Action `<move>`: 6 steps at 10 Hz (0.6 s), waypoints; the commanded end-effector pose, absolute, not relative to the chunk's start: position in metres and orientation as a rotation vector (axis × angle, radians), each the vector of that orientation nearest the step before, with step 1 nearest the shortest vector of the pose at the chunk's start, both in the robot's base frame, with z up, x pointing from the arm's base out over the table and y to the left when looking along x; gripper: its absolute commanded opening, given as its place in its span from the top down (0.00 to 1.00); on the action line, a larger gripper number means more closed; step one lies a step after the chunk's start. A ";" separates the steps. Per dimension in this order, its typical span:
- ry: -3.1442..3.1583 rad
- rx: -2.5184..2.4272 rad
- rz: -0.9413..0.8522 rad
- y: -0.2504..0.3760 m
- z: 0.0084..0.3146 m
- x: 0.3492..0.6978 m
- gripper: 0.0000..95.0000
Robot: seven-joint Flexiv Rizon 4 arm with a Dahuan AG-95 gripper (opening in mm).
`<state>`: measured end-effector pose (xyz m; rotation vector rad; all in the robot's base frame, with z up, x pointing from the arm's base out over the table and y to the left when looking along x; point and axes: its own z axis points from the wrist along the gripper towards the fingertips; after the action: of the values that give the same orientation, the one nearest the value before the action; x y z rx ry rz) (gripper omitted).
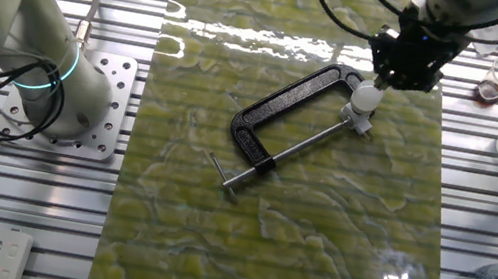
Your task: Take out the light bulb by rotating it
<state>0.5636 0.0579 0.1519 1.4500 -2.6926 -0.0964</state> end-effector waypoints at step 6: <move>-2.672 1.487 -0.114 0.059 0.139 0.565 0.60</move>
<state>0.5656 0.0596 0.1388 1.5460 -2.6434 -0.1272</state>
